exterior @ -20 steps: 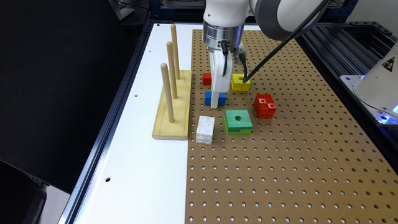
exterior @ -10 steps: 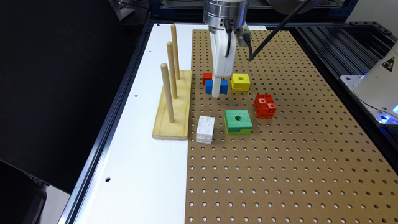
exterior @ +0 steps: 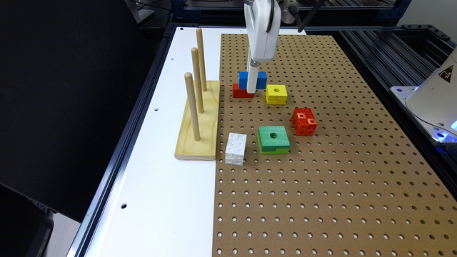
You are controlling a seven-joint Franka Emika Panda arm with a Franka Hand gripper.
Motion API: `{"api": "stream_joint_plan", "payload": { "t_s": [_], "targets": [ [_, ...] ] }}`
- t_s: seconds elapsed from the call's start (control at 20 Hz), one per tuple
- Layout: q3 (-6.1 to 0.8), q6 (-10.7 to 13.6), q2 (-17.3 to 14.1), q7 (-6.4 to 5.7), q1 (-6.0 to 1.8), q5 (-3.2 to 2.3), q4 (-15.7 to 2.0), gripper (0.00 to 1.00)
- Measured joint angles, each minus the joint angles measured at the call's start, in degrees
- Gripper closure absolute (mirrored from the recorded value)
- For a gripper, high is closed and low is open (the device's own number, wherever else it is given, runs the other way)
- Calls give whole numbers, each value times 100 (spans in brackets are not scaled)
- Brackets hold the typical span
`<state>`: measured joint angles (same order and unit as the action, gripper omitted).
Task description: Pick up narrow blue stick.
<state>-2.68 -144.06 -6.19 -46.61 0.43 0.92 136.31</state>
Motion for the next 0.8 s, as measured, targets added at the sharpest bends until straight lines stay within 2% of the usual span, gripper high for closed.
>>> {"api": "stream_joint_plan", "payload": {
  "t_s": [0.3,0.8],
  "targets": [
    [5,530,557,0,-28,0,-2,100],
    [6,617,666,0,-29,0,-16,100]
  ]
}}
